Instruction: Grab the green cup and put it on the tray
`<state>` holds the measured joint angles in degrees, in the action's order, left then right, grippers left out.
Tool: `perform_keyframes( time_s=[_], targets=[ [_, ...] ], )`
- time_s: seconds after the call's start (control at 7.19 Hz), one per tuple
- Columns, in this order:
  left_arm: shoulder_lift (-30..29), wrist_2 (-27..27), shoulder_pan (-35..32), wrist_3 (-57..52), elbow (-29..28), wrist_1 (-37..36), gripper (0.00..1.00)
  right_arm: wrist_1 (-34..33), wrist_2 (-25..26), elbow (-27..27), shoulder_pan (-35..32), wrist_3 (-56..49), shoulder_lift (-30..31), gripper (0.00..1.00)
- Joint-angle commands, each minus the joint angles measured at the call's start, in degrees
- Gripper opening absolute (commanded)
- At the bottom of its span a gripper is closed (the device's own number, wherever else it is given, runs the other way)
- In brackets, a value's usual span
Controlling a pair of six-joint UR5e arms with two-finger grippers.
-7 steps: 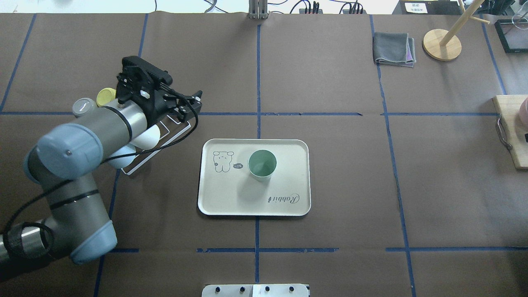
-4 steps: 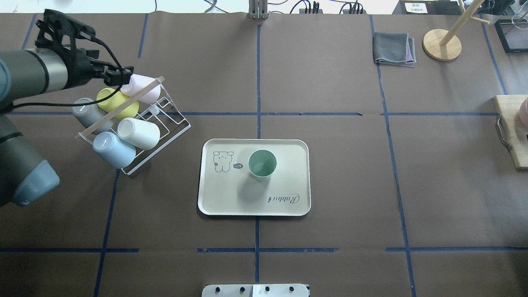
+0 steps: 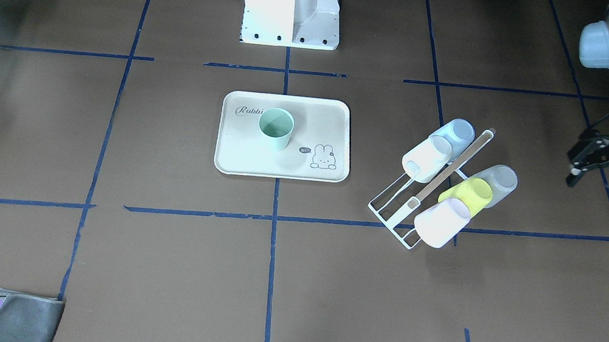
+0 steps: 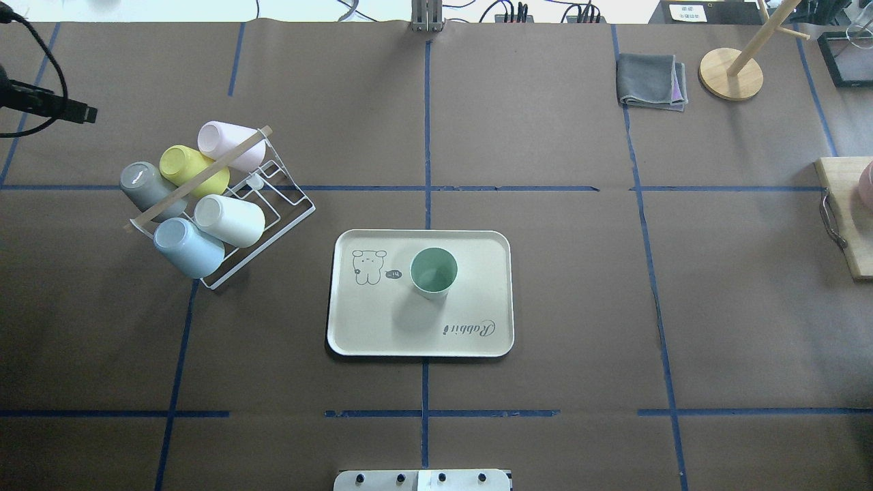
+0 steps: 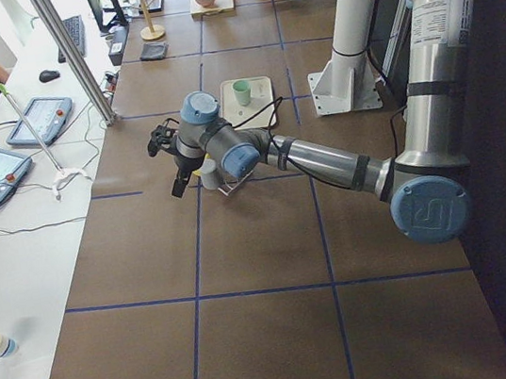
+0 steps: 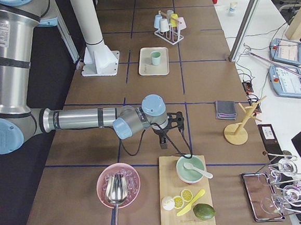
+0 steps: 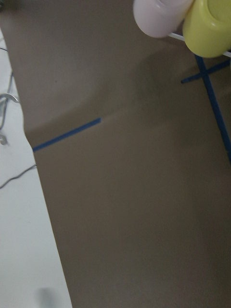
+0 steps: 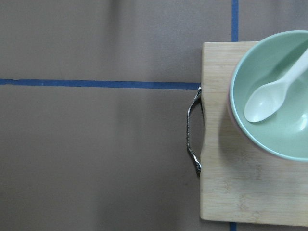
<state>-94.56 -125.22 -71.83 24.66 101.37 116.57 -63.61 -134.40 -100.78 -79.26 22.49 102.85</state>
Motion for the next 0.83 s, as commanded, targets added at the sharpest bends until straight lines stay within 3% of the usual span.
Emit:
perform_keyframes(
  time_s=[0.0,0.14,0.28,0.7],
  targets=[
    [2.3,-9.9,-8.9,-15.2,-8.2,-5.5,1.00,-0.7,-0.3,2.4,-2.4,-4.0,-0.1,1.00],
    [2.3,-11.4,-12.2,-25.1,-11.4,-11.1,1.00,-3.2,-0.3,2.4,-3.7,-7.2,0.0,1.00],
    [2.3,-11.4,-13.0,-27.6,-11.5,-16.2,1.00,-6.3,-0.3,2.4,-5.0,-10.9,-0.1,1.00],
    [2.8,-14.5,-13.7,-22.3,-11.1,-27.1,1.00,-20.5,-0.4,1.5,-8.8,-20.3,-3.5,1.00]
  ],
)
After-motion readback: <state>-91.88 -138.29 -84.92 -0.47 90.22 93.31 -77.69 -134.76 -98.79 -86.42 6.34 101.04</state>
